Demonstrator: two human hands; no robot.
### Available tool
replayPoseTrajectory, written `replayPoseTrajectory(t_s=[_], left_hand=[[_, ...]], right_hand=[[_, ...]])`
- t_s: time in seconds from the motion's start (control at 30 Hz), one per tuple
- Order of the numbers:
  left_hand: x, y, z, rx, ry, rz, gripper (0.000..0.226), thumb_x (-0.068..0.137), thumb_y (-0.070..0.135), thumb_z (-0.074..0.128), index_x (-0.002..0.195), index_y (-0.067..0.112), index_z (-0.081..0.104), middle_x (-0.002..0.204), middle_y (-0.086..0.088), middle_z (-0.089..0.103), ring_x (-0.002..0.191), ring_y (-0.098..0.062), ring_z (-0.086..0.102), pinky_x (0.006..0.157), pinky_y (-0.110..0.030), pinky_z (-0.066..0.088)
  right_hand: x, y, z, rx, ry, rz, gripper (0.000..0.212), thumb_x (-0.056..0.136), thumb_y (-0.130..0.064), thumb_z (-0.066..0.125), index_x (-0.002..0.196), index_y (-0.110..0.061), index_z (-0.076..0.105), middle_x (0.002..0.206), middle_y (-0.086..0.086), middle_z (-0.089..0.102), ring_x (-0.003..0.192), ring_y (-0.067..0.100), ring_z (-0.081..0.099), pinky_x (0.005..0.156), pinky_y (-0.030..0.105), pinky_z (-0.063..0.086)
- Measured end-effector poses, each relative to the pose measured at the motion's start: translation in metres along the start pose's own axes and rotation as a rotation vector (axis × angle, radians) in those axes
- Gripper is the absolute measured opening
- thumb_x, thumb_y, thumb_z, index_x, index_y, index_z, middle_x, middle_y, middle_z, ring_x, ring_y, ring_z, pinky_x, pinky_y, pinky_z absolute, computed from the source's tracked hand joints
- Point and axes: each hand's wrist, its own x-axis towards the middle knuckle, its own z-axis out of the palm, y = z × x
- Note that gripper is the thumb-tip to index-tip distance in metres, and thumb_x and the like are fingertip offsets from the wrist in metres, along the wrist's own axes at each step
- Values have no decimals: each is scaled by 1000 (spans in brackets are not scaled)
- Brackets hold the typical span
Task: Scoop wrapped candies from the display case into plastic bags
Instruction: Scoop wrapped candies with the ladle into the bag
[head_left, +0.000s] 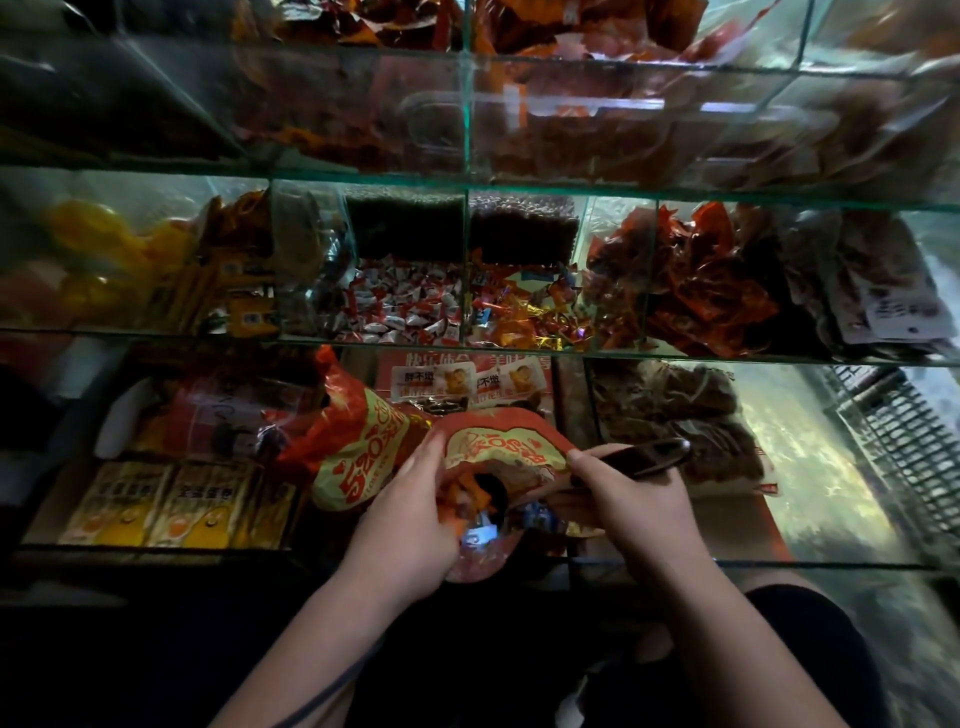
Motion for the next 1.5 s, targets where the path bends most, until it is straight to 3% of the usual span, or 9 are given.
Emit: replayPoseTrajectory(t_s=[0.13,0.3,0.47,0.6,0.7,0.9,1.0,1.17,1.5], left_hand=[[4,1,-2,-44,-39,-4,96,87,8,63,160,39,9,164,22,18,120,10,40,85,-5,36],[2,0,-5,5,-15,50,95,85,11,64,161,36,12,164,19,19,146,-3,26,114,-22,34],[-5,10,-4,23,58,67,88,88,21,70,159,35,20,164,17,20,140,4,24,112,-20,29],[-22,30,-2,12,438,308,49,92,17,69,140,22,54,152,11,38,142,-6,35,113,-19,27],[-30,47,4,-90,444,505,32,91,12,64,123,16,67,128,13,58,126,0,51,106,-19,43],[-13,51,28,64,87,100,67,100,46,55,158,29,26,165,13,18,151,-7,13,123,-32,16],[-9,49,37,93,32,76,69,104,51,41,161,30,10,168,11,5,154,-8,2,122,-31,6],[-4,47,42,128,74,140,59,108,44,33,161,29,13,168,13,4,154,-8,0,124,-31,4],[63,91,8,253,151,393,52,108,31,38,158,21,29,168,4,16,155,-18,8,126,-42,11]], right_hand=[[-2,8,2,120,-19,74,13,89,-24,74,79,-20,80,79,17,78,76,32,78,71,47,64],[-6,7,-5,28,81,-63,28,78,-51,71,84,-25,80,77,4,79,78,23,79,79,45,63],[-9,1,-20,319,94,49,21,92,-20,74,80,-4,71,78,30,73,72,44,76,62,41,63],[-18,-3,-38,418,141,74,17,92,-18,73,90,-2,66,73,23,75,75,44,76,60,36,62],[-25,-12,-52,488,148,52,15,92,-17,73,88,-5,64,72,21,75,77,46,76,62,36,62],[-40,-30,-67,518,27,-40,18,79,2,71,66,-11,75,66,15,72,73,42,76,60,31,62],[-48,-34,-70,544,-26,-52,13,65,1,75,76,-3,71,69,20,72,76,46,75,62,33,63],[-58,-40,-71,574,-56,-79,24,55,1,76,79,-3,72,71,22,71,80,46,75,65,33,63],[-53,-72,-63,814,100,-76,9,94,3,58,86,-1,62,64,8,71,83,39,77,68,32,64]])
